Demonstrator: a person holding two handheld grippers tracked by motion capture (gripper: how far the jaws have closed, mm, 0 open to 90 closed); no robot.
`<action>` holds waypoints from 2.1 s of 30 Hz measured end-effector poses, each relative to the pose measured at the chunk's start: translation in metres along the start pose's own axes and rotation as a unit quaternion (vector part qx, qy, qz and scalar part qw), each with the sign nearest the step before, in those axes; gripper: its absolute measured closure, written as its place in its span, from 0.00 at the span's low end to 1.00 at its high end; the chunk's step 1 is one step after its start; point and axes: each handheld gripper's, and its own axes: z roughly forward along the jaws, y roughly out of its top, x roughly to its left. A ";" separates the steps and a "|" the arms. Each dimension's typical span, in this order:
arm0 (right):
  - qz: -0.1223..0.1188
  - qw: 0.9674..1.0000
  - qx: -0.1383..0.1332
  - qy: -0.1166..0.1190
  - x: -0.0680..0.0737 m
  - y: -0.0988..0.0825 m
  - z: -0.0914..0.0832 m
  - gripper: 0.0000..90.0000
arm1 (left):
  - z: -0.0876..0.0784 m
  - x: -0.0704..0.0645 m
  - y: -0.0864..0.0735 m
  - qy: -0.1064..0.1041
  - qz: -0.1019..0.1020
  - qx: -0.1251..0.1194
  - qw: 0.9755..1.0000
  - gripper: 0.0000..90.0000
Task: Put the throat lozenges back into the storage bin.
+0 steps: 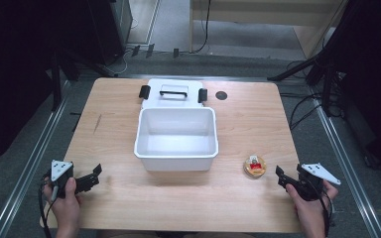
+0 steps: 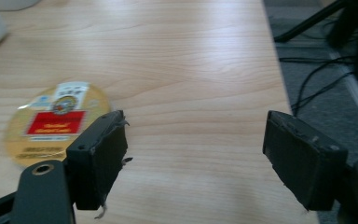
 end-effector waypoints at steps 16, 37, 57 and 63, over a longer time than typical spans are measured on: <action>-0.068 0.981 0.177 0.042 0.018 0.043 0.002 0.18 | 0.000 0.001 0.000 -0.002 -0.001 0.001 1.000 0.00; -0.160 0.927 0.334 0.058 0.061 0.071 0.037 0.14 | 0.000 0.002 0.000 -0.008 -0.005 0.003 1.000 0.00; -0.186 0.888 0.417 0.051 0.094 0.077 0.075 0.08 | 0.001 0.002 0.000 -0.011 -0.005 0.005 1.000 0.00; -0.179 0.886 0.426 0.040 0.096 0.078 0.085 0.09 | 0.001 0.002 0.000 -0.012 -0.006 0.005 1.000 0.00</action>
